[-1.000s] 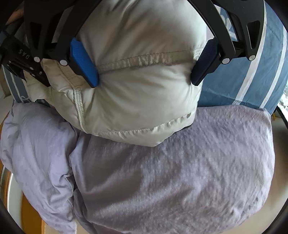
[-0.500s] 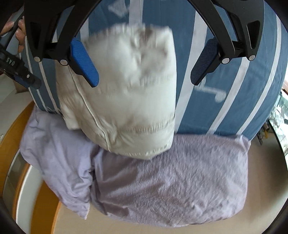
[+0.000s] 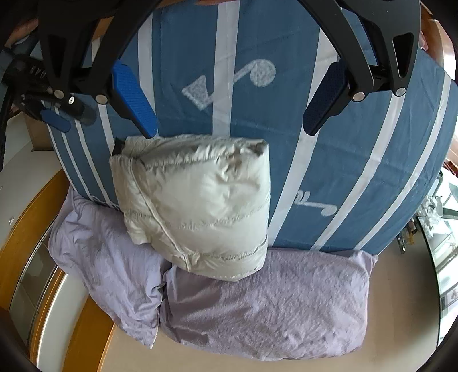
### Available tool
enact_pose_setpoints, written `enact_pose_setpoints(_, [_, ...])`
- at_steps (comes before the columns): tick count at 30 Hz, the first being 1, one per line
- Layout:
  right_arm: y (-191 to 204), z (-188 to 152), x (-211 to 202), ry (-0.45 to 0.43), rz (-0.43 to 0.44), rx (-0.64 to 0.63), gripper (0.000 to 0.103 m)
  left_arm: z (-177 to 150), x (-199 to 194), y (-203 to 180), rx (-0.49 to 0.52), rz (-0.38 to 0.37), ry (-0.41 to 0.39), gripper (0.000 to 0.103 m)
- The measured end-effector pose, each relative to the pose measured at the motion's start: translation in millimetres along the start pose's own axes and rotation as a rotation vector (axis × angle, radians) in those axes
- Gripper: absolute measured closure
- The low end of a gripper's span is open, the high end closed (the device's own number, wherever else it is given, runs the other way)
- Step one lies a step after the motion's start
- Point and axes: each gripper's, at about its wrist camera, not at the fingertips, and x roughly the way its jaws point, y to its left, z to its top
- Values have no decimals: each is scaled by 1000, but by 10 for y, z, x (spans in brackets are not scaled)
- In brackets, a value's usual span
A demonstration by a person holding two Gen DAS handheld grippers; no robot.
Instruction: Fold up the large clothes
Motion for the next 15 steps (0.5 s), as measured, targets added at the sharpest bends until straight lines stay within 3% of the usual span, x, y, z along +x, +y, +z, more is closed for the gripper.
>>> enact_pose_setpoints(15, [-18, -88, -15, 14, 21, 43, 2, -92, 8, -7, -1, -31, 14, 1])
